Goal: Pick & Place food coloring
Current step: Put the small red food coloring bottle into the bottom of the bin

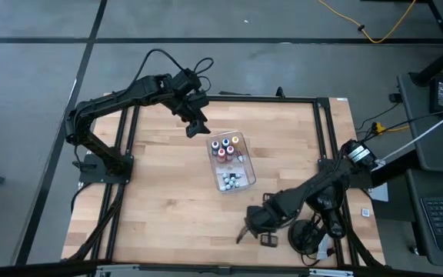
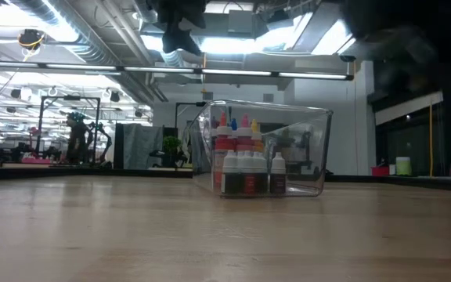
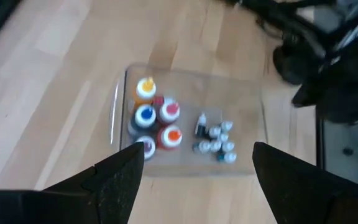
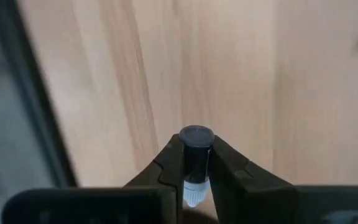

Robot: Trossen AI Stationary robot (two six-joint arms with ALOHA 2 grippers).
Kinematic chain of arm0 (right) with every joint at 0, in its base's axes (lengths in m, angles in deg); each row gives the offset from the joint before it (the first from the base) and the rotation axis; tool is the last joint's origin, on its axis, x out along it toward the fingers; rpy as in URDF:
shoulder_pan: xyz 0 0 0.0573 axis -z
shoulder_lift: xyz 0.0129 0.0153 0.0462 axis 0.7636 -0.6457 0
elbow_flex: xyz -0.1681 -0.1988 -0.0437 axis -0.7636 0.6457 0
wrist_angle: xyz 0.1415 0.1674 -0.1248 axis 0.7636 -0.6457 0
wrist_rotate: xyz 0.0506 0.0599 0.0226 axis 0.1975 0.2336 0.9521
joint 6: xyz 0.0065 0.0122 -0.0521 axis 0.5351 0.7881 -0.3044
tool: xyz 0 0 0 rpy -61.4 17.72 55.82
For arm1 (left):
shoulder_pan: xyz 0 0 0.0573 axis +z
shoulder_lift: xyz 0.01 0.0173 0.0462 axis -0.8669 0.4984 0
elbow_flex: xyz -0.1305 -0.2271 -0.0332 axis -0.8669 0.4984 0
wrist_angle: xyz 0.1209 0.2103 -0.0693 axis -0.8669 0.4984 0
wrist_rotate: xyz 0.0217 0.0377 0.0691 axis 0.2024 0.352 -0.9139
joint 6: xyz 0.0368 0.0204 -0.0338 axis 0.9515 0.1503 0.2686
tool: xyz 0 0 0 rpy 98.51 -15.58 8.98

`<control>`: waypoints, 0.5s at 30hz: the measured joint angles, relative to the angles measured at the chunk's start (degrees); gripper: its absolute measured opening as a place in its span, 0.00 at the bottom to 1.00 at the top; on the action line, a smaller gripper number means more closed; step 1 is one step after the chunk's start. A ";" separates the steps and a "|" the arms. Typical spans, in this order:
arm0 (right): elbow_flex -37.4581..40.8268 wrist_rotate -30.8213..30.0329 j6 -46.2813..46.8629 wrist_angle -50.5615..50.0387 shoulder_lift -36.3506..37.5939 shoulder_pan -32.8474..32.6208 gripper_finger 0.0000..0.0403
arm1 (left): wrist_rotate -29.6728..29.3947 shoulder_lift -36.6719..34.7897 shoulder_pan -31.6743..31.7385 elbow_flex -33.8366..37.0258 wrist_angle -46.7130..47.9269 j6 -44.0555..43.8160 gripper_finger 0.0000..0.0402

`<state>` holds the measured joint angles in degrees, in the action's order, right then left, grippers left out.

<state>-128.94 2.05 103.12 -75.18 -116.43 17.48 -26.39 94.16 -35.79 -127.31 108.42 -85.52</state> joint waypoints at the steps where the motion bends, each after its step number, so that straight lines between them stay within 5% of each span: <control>1: -1.67 -0.64 1.04 -0.03 0.00 0.63 0.13 | 0.02 0.00 0.00 0.00 1.17 1.00 0.73; 9: -18.87 -13.30 6.89 -3.95 0.00 6.10 0.15 | 6.48 -3.67 0.85 0.02 3.21 6.72 0.73; 15: -30.93 -30.93 9.15 -6.34 0.02 8.44 0.13 | 6.69 -10.18 3.59 0.02 -0.43 8.19 0.73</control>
<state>-159.87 -28.88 112.28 -81.52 -116.41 25.93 -19.70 83.98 -32.20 -127.28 107.99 -77.32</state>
